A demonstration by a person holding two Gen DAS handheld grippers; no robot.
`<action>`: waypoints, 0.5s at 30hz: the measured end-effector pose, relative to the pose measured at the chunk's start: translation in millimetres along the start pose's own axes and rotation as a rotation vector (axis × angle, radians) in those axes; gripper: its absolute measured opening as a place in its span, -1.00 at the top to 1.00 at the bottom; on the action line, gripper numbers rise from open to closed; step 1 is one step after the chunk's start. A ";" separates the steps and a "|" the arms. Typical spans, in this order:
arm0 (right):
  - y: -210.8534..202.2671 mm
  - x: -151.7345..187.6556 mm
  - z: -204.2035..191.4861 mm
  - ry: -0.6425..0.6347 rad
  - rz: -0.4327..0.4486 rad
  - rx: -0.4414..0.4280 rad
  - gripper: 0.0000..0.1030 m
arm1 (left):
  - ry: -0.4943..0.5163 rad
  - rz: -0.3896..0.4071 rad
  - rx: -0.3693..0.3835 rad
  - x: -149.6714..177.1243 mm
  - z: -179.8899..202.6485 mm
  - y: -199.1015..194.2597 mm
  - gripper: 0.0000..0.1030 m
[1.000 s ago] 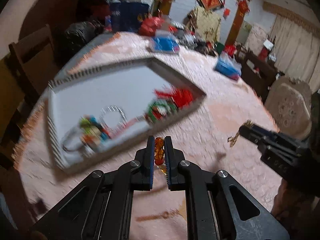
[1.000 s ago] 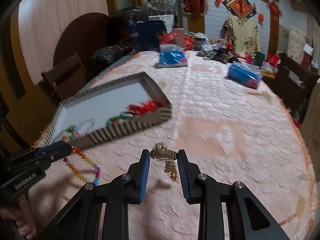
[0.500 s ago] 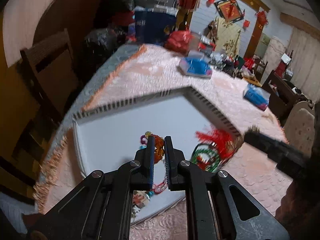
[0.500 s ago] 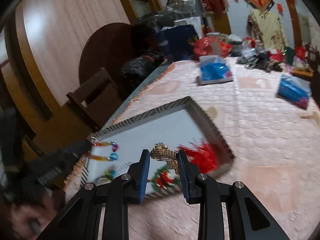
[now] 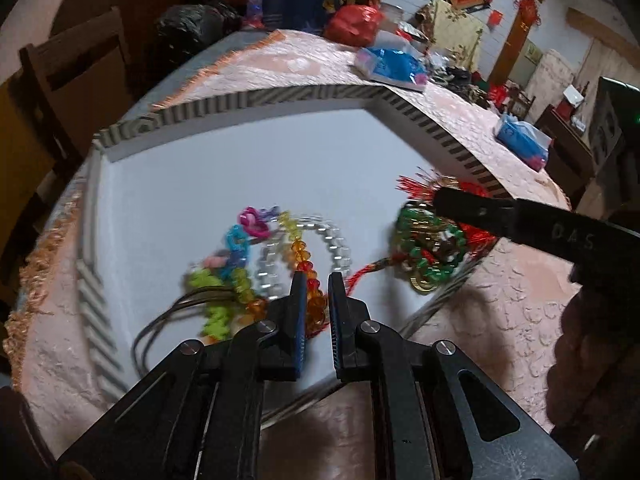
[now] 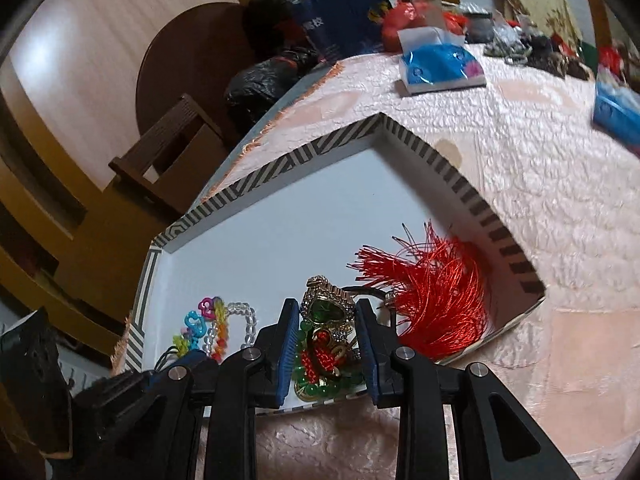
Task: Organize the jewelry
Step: 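Lower the bead bracelet into the tray with the left tool while the right tool drops the watch in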
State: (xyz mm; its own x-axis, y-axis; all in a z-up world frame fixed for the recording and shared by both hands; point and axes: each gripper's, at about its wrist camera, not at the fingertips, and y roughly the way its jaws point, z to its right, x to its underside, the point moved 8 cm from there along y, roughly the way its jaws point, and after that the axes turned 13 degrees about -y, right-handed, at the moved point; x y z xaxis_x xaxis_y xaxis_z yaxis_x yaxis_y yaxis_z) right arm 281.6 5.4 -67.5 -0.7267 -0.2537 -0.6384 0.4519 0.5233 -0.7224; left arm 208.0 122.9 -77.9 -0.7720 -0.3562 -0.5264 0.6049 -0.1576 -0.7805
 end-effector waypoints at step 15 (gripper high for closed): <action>-26.8 4.7 26.1 -0.015 0.036 0.035 0.15 | 0.001 0.113 -0.074 -2.8 -15.8 -22.5 0.13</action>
State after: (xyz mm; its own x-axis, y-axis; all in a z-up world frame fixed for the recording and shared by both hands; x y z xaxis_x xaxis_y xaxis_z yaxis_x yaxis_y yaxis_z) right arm 279.6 -31.1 -58.1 -0.7021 -0.2473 -0.6678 0.4959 0.5034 -0.7076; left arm 193.5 142.0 -64.2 -0.7001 -0.3666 -0.6128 0.6720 -0.0482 -0.7390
